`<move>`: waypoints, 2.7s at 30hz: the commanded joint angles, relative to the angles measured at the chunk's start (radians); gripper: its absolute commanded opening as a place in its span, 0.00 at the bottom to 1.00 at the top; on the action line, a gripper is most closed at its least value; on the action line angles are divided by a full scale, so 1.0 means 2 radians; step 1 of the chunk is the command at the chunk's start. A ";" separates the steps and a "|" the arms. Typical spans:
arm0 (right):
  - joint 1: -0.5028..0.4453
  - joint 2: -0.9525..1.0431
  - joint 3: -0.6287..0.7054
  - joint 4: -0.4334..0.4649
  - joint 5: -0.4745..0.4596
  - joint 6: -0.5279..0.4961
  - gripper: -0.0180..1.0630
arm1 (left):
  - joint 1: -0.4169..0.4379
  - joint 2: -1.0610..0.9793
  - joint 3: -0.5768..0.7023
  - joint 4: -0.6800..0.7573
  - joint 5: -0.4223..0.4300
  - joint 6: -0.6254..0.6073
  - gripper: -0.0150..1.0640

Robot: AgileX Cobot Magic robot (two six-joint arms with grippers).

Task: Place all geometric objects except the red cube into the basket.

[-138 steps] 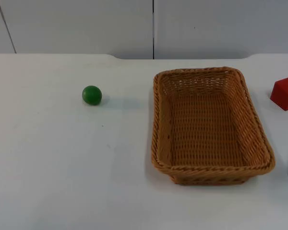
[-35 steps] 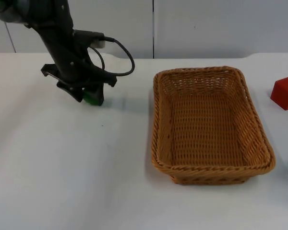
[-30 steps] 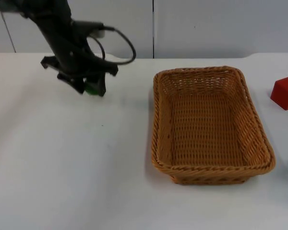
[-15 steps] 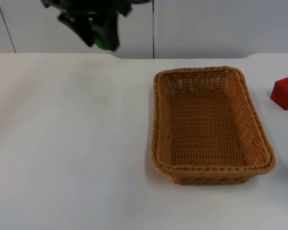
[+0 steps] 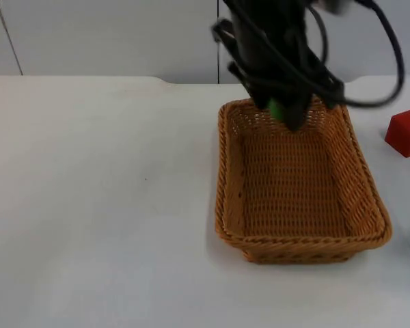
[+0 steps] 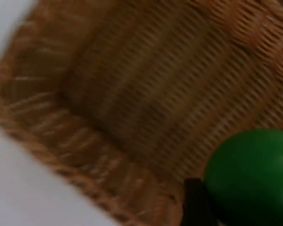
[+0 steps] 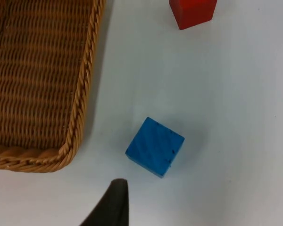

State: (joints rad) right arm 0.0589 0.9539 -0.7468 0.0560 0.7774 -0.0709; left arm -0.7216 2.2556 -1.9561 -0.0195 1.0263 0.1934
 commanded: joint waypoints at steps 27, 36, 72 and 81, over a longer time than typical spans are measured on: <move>-0.004 0.000 0.001 -0.002 -0.008 -0.004 0.99 | -0.020 0.023 -0.002 -0.002 0.073 -0.037 0.99; -0.004 0.000 0.001 -0.006 -0.008 -0.004 0.99 | -0.017 -0.055 0.000 0.001 0.090 -0.047 0.99; -0.003 0.000 0.001 -0.011 0.006 -0.004 0.99 | 0.328 -0.456 0.581 0.001 -0.096 -0.114 0.99; -0.003 0.000 0.001 -0.011 0.008 -0.004 0.99 | 0.356 -0.583 0.598 0.003 -0.062 -0.112 0.99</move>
State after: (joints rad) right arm 0.0589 0.9539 -0.7468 0.0348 0.7900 -0.0709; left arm -0.0133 1.1337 -0.7637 -0.0097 0.8868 -0.0273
